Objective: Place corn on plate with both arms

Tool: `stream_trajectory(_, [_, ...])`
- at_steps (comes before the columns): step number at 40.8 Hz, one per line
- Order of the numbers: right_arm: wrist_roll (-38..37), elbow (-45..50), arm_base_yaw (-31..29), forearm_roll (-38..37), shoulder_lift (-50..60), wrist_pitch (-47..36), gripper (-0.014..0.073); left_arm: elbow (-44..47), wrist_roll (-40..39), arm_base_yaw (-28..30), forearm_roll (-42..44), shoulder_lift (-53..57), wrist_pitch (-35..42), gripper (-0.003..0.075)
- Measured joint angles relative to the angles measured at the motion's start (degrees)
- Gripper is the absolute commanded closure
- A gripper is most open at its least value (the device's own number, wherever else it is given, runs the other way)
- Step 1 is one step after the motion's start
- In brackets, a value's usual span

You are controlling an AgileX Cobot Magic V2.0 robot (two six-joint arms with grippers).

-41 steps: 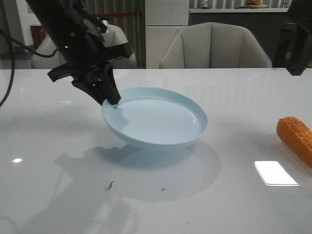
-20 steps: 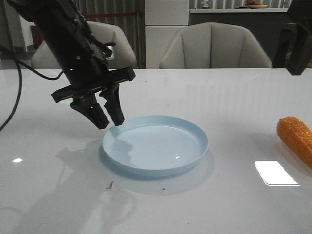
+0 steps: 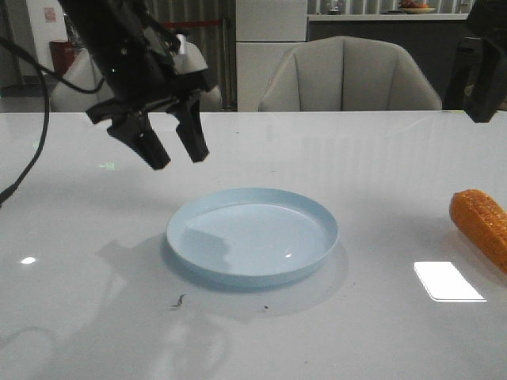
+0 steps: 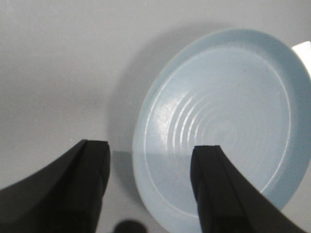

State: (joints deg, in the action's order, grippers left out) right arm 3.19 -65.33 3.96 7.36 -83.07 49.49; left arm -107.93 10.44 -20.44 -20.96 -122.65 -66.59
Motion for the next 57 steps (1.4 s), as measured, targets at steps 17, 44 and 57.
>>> stream_trajectory(17, [0.0,0.0,0.0,0.0,0.0,0.2,0.003,-14.0,-7.2,0.8,24.5,9.3,2.4,0.0285])
stream_trajectory(44, [-2.3,0.0,0.0,-4.8,-6.9,0.3,0.003,20.7,-17.1,5.0,39.3,45.6,21.7,0.0285])
stream_trajectory(57, [-2.7,-0.1,-0.2,-5.3,-12.7,-3.6,0.003,49.0,-22.5,10.2,39.6,68.1,34.7,0.0285])
